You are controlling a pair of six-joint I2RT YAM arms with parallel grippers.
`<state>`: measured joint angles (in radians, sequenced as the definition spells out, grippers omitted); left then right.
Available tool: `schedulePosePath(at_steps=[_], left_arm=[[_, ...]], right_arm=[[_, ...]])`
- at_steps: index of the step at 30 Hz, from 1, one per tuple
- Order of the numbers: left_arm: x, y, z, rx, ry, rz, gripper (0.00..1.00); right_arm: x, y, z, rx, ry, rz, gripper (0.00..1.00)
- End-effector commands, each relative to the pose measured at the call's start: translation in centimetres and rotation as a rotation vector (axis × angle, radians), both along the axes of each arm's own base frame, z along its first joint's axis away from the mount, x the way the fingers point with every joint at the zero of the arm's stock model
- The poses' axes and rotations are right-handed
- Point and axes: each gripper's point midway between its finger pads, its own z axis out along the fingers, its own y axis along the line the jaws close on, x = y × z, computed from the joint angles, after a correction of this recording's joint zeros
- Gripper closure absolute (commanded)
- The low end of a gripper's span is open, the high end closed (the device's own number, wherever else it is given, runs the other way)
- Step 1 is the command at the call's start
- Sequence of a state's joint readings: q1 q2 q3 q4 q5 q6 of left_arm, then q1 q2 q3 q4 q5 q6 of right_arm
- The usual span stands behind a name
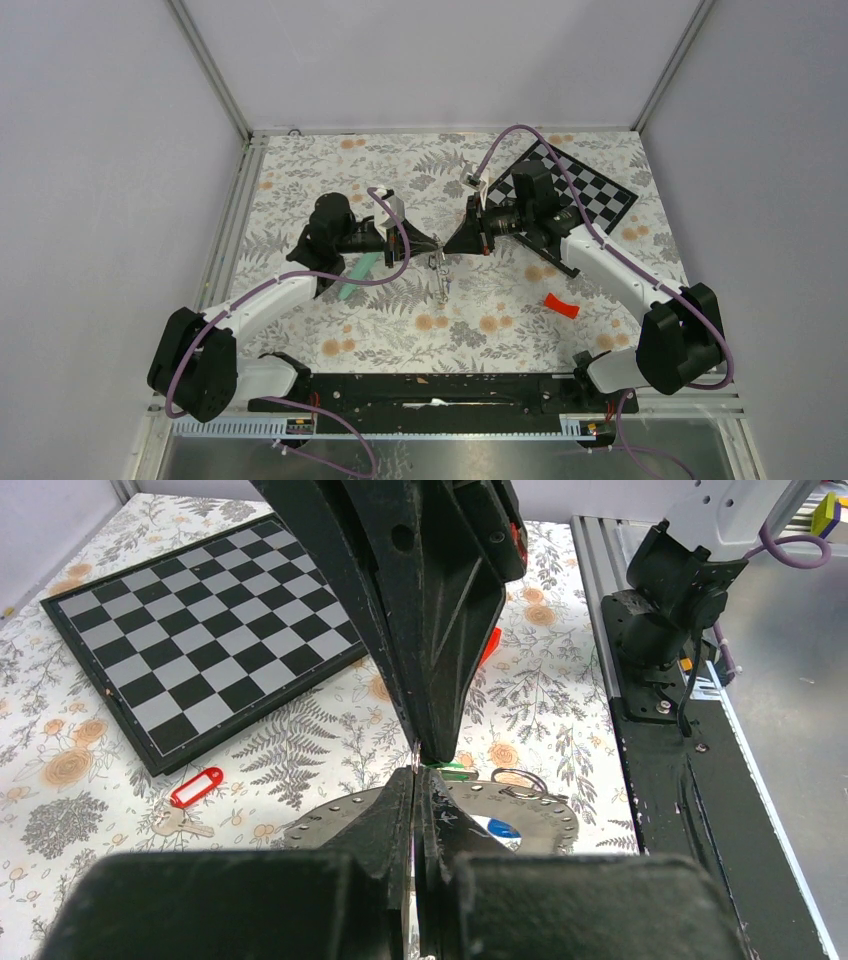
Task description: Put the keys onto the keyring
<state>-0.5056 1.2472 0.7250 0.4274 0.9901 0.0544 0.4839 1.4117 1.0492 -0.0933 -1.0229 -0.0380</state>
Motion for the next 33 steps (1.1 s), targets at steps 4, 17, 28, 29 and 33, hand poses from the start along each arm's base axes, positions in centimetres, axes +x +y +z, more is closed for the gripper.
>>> schedulePosePath(at_steps=[4,17,28,29,33], left_arm=[[-1.4,-0.1,2.6,-0.074,-0.105,-0.073,1.00],[-2.1,0.1,2.7,-0.083,-0.110,-0.103,1.00],[-2.4,0.0,2.9,-0.096,-0.123,-0.126,1.00],[-2.4,0.0,3.0,-0.099,-0.128,-0.126,1.00],[-2.6,0.0,3.2,-0.111,-0.118,-0.132,1.00]], right_arm=[[0.6,0.0,0.5,0.038,-0.006,0.006,1.00],[1.0,-0.6,0.4,0.046,-0.007,-0.011,1.00],[1.2,-0.2,0.1,0.065,0.042,-0.012,1.00],[1.2,-0.2,0.1,0.068,0.049,-0.012,1.00],[1.2,-0.1,-0.2,0.074,0.068,-0.009,1.00]])
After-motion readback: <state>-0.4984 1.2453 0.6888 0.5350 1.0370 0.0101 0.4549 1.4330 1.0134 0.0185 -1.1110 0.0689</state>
